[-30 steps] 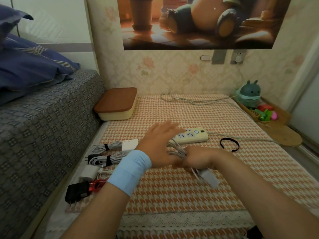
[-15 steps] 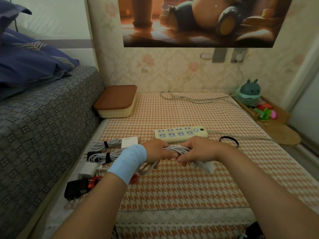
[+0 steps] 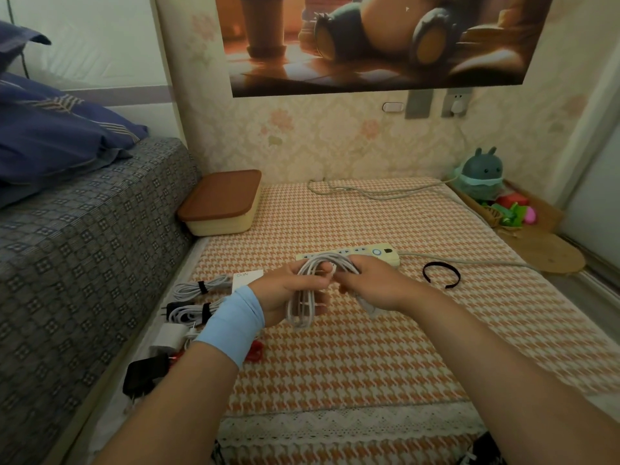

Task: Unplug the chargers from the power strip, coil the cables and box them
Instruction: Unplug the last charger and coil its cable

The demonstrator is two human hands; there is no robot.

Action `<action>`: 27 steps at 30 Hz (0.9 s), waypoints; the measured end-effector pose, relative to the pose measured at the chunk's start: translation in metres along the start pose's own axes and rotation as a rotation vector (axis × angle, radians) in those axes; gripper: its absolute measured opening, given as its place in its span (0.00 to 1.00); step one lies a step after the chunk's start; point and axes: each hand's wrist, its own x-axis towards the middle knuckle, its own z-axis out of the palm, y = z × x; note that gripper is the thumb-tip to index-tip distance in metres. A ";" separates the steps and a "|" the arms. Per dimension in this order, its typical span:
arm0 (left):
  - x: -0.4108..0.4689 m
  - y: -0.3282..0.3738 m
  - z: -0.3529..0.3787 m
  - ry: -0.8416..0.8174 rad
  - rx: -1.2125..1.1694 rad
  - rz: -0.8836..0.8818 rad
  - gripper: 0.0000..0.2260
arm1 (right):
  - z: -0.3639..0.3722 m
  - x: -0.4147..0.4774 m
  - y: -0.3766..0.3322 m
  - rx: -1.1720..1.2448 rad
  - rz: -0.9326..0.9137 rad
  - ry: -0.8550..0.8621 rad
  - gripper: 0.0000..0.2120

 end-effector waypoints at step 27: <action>0.005 0.001 0.010 0.198 -0.075 0.141 0.07 | 0.006 0.002 -0.007 0.177 0.034 0.090 0.17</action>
